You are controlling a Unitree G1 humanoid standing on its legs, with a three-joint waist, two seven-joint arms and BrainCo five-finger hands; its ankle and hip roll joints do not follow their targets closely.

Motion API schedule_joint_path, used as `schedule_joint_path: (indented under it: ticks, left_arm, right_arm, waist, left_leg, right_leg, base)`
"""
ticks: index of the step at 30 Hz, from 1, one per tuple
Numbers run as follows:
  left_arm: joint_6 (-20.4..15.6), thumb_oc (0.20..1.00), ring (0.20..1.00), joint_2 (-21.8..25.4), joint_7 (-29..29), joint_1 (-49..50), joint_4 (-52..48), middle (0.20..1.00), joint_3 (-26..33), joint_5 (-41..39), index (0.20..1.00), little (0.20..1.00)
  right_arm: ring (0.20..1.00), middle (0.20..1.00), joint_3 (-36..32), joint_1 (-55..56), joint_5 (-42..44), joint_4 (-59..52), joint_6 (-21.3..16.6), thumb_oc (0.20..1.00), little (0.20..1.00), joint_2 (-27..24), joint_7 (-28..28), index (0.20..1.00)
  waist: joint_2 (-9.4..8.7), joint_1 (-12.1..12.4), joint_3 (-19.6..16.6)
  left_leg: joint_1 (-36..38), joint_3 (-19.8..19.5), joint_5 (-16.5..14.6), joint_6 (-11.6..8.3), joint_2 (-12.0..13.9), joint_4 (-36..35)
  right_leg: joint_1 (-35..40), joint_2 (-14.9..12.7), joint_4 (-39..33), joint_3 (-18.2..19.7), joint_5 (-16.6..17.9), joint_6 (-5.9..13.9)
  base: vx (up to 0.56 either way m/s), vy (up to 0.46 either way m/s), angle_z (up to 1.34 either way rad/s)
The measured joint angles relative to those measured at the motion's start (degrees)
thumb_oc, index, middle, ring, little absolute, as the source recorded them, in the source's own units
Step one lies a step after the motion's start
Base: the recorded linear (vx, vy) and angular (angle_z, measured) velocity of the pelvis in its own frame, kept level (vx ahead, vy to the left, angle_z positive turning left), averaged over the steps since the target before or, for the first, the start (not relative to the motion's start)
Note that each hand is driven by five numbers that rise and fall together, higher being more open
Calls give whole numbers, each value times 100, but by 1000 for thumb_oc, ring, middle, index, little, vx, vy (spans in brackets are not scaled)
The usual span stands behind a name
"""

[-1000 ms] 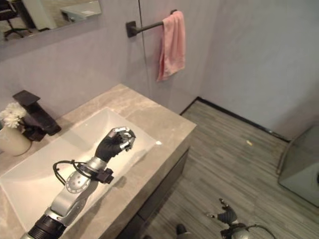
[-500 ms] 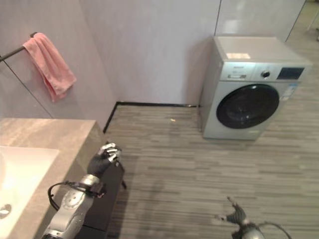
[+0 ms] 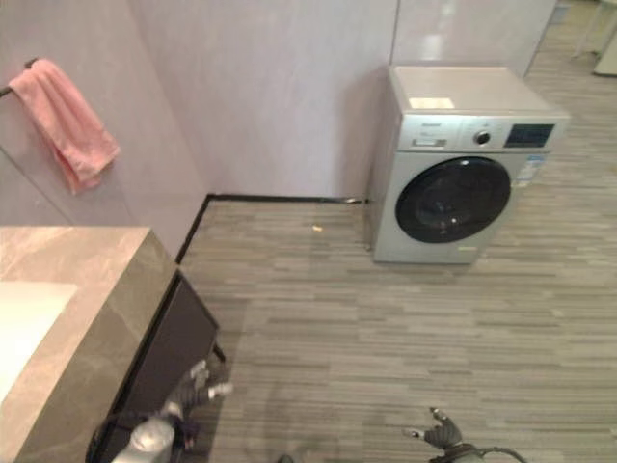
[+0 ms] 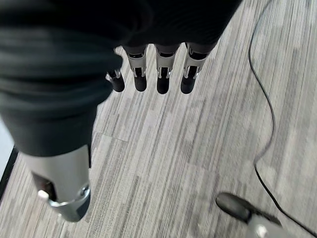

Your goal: Put brush and paste in cup on sink, flatten towel.

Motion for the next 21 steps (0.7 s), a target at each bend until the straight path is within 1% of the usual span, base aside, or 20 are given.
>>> schedule_joint_path:
  ticks: [3, 4, 7, 9, 10, 11, 12, 13, 14, 15, 16, 17, 18, 19, 20, 21]
  left_arm:
    - [-44, 1000, 1000, -11, 55, -55, 375, 1000, -41, 169, 1000, 1000]
    - [-50, 1000, 1000, -41, 61, -109, 723, 1000, -32, 174, 1000, 1000]
    - [-52, 1000, 1000, -78, 66, -163, 972, 1000, -18, 172, 1000, 1000]
    - [-57, 1000, 1000, -181, 74, -236, 1247, 1000, 53, 168, 1000, 1000]
    - [-58, 1000, 1000, -220, 71, -256, 1293, 1000, 55, 157, 1000, 1000]
    - [-64, 1000, 1000, -236, 71, -284, 1363, 1000, 60, 152, 1000, 1000]
    - [-63, 1000, 1000, -248, 71, -332, 1533, 1000, 87, 150, 1000, 1000]
    - [-54, 1000, 1000, -248, 72, -348, 1601, 1000, 92, 149, 1000, 1000]
    - [-53, 1000, 1000, -247, 71, -364, 1644, 1000, 95, 109, 1000, 1000]
    - [-53, 1000, 1000, -239, 70, -403, 1662, 1000, 175, 91, 1000, 1000]
    - [-53, 1000, 1000, -230, 66, -414, 1663, 1000, 271, -5, 1000, 1000]
    - [-54, 1000, 1000, -200, 61, -445, 1659, 1000, 322, -77, 1000, 1000]
    - [-58, 1000, 1000, -157, 59, -602, 1716, 1000, 340, -106, 1000, 1000]
    - [-46, 1000, 1000, -163, 60, -893, 1774, 1000, 305, -107, 1000, 1000]
    - [-47, 1000, 1000, -172, 61, -900, 1764, 1000, 302, -108, 1000, 1000]
    - [-40, 1000, 1000, -175, 59, -900, 1773, 1000, 303, -108, 1000, 1000]
  right_arm:
    - [1000, 1000, 62, 54, -12, 275, 32, 1000, 1000, 109, 33, 1000]
    - [1000, 1000, 182, 55, -56, 399, 38, 1000, 1000, 142, 83, 1000]
    - [1000, 1000, 192, 82, -66, 537, 42, 1000, 1000, 170, 147, 1000]
    - [1000, 1000, 147, 82, 54, 560, 39, 1000, 1000, 200, 154, 1000]
    - [1000, 1000, 143, 110, 84, 603, 33, 1000, 1000, 200, 154, 1000]
    - [1000, 1000, 144, 40, 162, 636, 31, 1000, 1000, 205, 156, 1000]
    - [1000, 1000, 145, -46, 225, 690, 33, 1000, 1000, 219, 156, 1000]
    - [1000, 1000, 145, -65, 227, 721, 32, 1000, 1000, 217, 157, 1000]
    - [1000, 1000, 146, -43, 227, 766, 33, 1000, 1000, 217, 166, 1000]
    - [1000, 1000, 160, -24, 226, 775, 36, 1000, 1000, 219, 216, 1000]
    - [1000, 1000, 169, 17, 226, 783, 36, 1000, 1000, 219, 255, 1000]
    - [1000, 1000, 169, 52, 227, 786, 35, 1000, 1000, 221, 258, 1000]
    - [1000, 1000, 141, 63, 230, 825, 33, 1000, 1000, 224, 260, 1000]
    - [1000, 1000, 70, 45, 233, 877, 43, 1000, 1000, 181, 259, 1000]
    - [1000, 1000, 6, 5, 252, 954, 42, 1000, 1000, 120, 248, 1000]
    - [1000, 1000, -43, -62, 292, 993, 42, 1000, 1000, 84, 243, 1000]
  waist:
    - [-55, -10, -41]
    - [-39, -11, -37]
    - [33, -62, -25]
    - [81, -159, -34]
    - [89, -196, -34]
    - [90, -200, -35]
    - [86, -203, -40]
    - [83, -240, -34]
    - [55, -295, -19]
    - [-6, -291, -4]
    - [-46, -291, 25]
    - [-152, -290, 92]
    - [-320, -294, 233]
    - [-511, -277, 384]
    - [-534, -259, 482]
    - [-513, -292, 524]
  left_leg:
    - [20, 45, 66, 60, -30, -135]
    - [79, 133, 73, 74, -35, -182]
    - [80, 161, 57, 95, -59, -175]
    - [83, 164, 33, 121, -54, -162]
    - [76, 183, 22, 117, -48, -154]
    - [52, 230, 12, 98, -34, -151]
    - [-28, 314, 10, 92, 0, -138]
    - [-24, 308, 3, 87, 18, -140]
    - [-41, 309, -20, 4, 52, -91]
    - [-196, 291, -122, -82, 83, 126]
    - [-335, 273, -204, -211, 127, 363]
    - [-502, 255, -298, -370, 174, 761]
    - [-1054, 228, -298, -466, 101, 1732]
    - [-1860, 169, 27, -817, 67, 2892]
    - [-2104, 274, -75, -699, 114, 3043]
    - [-2164, 358, -116, -635, 170, 2872]
  right_leg:
    - [-112, -35, 35, 34, 11, 24]
    - [-116, -46, 74, 106, 7, 31]
    - [-137, -69, 111, 161, 8, 40]
    - [-195, -59, 313, 211, -70, 42]
    - [-316, -54, 465, 257, -157, 57]
    - [-457, -35, 622, 349, -236, 29]
    - [-568, -13, 739, 426, -273, 30]
    - [-575, 6, 728, 429, -272, 28]
    - [-590, 50, 760, 428, -289, 11]
    - [-648, 103, 847, 428, -356, -53]
    - [-661, 176, 851, 488, -398, -121]
    - [-654, 239, 786, 620, -425, -186]
    - [-658, 200, 772, 601, -356, -406]
    - [-740, 86, 778, 468, -320, -497]
    - [-708, 81, 706, 396, -285, -433]
    - [-652, 104, 619, 341, -281, -420]
  base:
    - [43, 52, -11]
    - [33, 36, -23]
    - [32, -2, -10]
    - [11, -46, -4]
    - [27, -86, -14]
    - [40, -96, -31]
    - [69, -174, -26]
    - [70, -196, -19]
    - [60, -223, 4]
    - [7, -205, 8]
    - [-47, -183, 16]
    - [-25, -174, 36]
    - [71, -144, 57]
    - [164, -120, 55]
    - [233, -67, 43]
    - [159, -18, 32]
